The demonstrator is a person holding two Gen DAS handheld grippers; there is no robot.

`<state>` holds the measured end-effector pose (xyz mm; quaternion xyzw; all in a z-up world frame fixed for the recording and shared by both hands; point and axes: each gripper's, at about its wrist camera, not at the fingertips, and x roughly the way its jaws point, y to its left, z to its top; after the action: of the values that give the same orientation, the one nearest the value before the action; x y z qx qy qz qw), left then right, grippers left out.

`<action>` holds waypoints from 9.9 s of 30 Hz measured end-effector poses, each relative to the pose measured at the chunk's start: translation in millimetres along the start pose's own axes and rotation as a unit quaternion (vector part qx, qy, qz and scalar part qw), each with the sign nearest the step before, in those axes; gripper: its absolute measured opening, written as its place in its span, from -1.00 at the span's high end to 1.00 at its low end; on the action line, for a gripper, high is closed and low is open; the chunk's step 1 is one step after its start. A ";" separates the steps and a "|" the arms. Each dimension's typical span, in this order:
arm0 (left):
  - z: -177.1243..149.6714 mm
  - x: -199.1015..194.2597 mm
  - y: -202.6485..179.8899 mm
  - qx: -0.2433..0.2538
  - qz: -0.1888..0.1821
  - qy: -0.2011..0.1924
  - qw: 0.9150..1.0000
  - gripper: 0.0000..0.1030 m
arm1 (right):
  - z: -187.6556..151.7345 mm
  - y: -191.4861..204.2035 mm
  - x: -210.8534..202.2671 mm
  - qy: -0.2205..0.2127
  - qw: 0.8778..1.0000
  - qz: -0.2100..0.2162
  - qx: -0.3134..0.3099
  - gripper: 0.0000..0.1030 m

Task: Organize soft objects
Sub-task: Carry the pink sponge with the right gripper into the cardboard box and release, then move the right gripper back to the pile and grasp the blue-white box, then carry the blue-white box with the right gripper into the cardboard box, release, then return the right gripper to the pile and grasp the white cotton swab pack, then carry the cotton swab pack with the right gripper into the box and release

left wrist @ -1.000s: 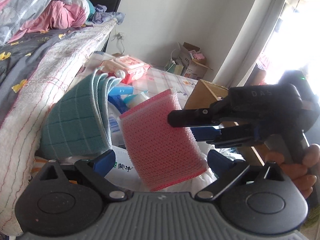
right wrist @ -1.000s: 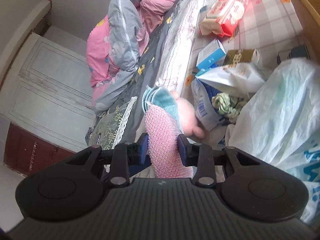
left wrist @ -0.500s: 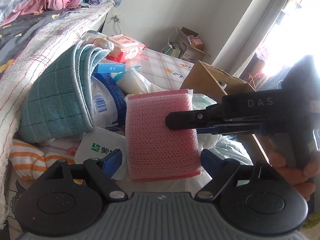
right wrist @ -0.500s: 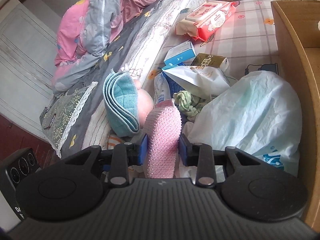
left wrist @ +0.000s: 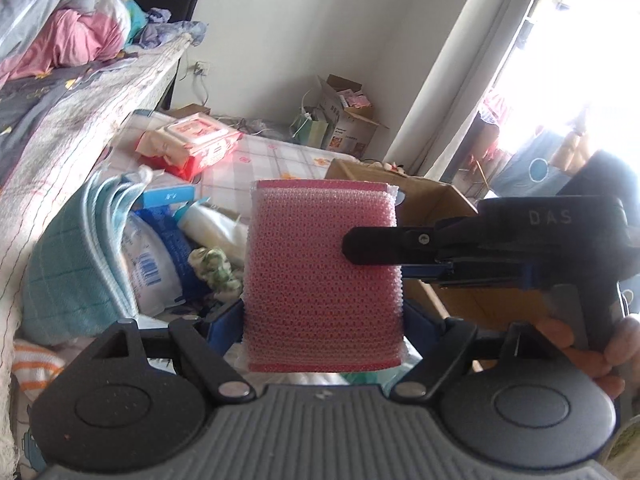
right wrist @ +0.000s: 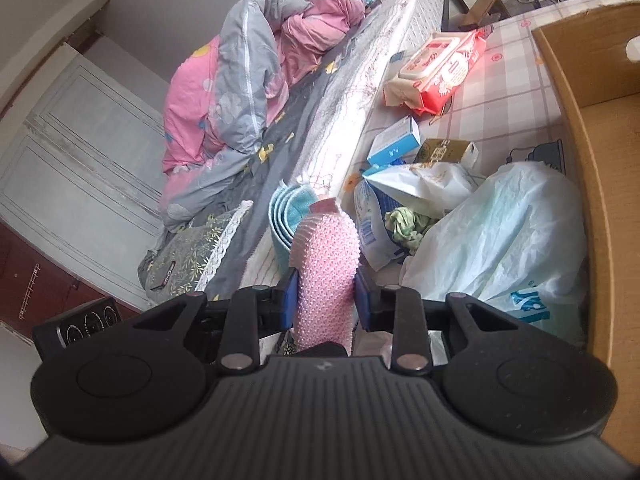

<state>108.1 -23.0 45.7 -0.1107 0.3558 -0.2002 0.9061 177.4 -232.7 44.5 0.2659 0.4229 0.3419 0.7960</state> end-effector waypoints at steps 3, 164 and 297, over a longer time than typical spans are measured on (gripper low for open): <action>18.7 12.0 -28.9 0.030 -0.016 -0.005 0.999 -0.63 | 11.3 -6.9 -34.9 -0.034 0.999 0.001 -0.002 0.46; 120.2 279.2 -156.8 0.012 0.002 0.247 0.969 0.07 | 127.7 -246.7 -125.1 -0.048 0.967 -0.163 0.188 0.57; 99.3 119.6 73.7 -0.145 0.072 0.124 0.979 0.84 | 141.0 -83.2 162.2 0.140 0.981 -0.044 0.126 0.28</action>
<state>277.1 -4.1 20.4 -0.1899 0.4975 -0.0930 0.8413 390.8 -178.8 -23.9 0.2950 0.5807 0.2845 0.7034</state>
